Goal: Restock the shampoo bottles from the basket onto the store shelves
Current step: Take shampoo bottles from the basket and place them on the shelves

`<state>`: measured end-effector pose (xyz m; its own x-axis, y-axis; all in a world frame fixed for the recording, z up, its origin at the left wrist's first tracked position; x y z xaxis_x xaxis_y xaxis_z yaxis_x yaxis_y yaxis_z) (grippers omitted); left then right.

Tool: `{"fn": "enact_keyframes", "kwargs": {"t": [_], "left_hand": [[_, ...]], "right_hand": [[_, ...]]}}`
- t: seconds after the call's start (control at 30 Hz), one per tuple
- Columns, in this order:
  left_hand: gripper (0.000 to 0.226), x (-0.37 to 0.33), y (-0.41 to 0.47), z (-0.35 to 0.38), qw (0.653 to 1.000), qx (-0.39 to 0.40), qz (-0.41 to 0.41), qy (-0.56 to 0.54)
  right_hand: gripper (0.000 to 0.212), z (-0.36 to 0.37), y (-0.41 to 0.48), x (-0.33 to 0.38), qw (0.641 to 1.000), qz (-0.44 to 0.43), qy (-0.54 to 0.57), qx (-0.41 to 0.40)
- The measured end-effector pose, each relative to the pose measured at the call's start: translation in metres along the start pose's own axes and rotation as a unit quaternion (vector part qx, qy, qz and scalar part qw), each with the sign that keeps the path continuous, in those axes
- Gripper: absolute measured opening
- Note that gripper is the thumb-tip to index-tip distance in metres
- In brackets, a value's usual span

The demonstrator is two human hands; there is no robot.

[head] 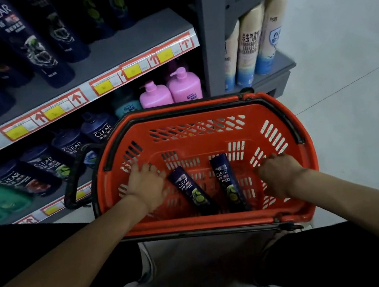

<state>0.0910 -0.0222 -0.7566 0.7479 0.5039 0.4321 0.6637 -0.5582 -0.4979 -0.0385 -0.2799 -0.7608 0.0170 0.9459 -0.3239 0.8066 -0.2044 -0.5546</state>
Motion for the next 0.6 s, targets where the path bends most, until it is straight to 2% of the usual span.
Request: {"fn": "enact_keyframes", "kwargs": {"t": [0.1,0.17,0.27,0.37,0.43,0.5,0.6], "left_hand": [[0.062,-0.018,0.023,-0.005,0.999,-0.017,0.029,-0.038],[0.065,-0.032,0.042,-0.006,0.994,-0.009,0.032,-0.099],[0.069,-0.055,0.073,-0.011,0.978,-0.005,0.023,-0.206],[0.067,-0.081,0.105,-0.020,0.974,-0.020,0.040,-0.221],[0.066,-0.092,0.124,-0.023,0.965,-0.027,0.018,-0.261],[0.070,-0.099,0.138,-0.023,0.934,-0.025,-0.038,-0.356],[0.077,-0.110,0.148,-0.015,0.844,-0.002,-0.154,-0.513]], "right_hand": [[0.041,-0.005,-0.002,0.019,0.999,-0.031,0.006,0.011],[0.038,-0.006,-0.001,0.028,0.999,-0.047,0.011,0.021],[0.046,0.001,0.000,0.033,0.996,-0.066,0.025,0.050],[0.054,0.008,-0.001,0.033,0.993,-0.079,0.033,0.079],[0.052,0.015,-0.002,0.032,0.992,-0.082,0.033,0.090],[0.050,0.021,-0.004,0.033,0.990,-0.088,0.042,0.099],[0.049,0.026,-0.008,0.033,0.989,-0.100,0.048,0.101]]}}
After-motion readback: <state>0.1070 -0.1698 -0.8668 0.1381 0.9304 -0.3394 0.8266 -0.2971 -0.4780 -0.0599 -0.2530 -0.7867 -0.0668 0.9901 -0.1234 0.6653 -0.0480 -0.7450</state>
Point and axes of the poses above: each hand's wrist, its own y-axis towards the middle knuckle, its own z-axis out of the palm, x = y × z, the point moved 10 cm from there along y, towards the middle knuckle, and after that the axes turned 8 degrees about z, right-handed, at the moved point
